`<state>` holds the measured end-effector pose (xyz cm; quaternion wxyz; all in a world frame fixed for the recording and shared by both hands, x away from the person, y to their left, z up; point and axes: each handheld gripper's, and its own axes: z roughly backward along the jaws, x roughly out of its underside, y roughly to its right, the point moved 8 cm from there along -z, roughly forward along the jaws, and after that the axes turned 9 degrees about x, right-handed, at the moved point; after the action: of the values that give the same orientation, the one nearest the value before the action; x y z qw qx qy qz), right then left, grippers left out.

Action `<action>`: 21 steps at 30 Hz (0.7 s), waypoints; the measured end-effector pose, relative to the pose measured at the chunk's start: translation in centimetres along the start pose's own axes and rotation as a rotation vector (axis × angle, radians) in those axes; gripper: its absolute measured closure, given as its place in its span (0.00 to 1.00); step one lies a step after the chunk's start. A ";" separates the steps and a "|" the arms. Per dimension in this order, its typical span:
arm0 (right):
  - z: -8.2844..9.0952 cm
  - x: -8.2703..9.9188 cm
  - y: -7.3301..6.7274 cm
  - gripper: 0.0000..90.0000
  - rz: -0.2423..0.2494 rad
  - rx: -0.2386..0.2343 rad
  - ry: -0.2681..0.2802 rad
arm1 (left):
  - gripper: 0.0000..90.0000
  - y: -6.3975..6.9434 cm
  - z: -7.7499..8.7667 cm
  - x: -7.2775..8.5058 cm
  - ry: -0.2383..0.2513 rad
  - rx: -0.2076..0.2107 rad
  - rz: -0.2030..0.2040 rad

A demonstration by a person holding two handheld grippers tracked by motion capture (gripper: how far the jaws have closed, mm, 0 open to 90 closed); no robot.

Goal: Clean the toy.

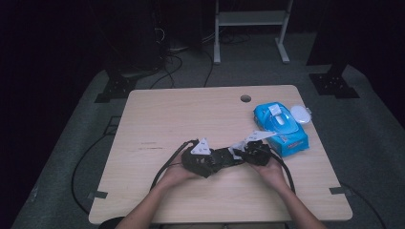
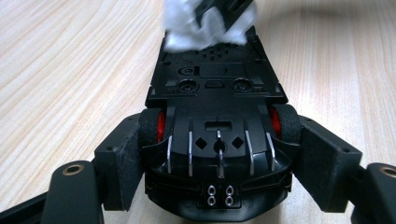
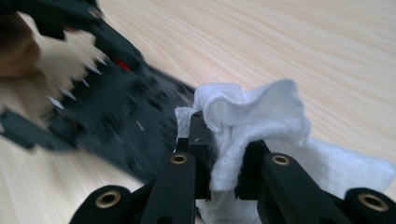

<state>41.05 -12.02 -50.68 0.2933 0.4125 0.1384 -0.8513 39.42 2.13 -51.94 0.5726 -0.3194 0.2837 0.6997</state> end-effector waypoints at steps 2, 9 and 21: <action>-0.6 -0.7 -0.7 0.88 0.018 -0.003 0.009 | 0.27 0.0 0.0 0.0 0.004 0.003 0.003; -0.3 1.0 3.3 0.88 -0.077 0.044 -0.025 | 0.27 -0.1 0.3 0.2 0.004 0.006 0.013; 1.0 0.9 0.2 0.88 -0.043 -0.095 -0.030 | 0.27 -0.6 0.0 0.3 -0.008 -0.009 0.029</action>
<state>40.10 -12.97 -50.71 0.2964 0.3821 0.1833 -0.8559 39.94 2.36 -52.17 0.5621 -0.3148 0.2830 0.7106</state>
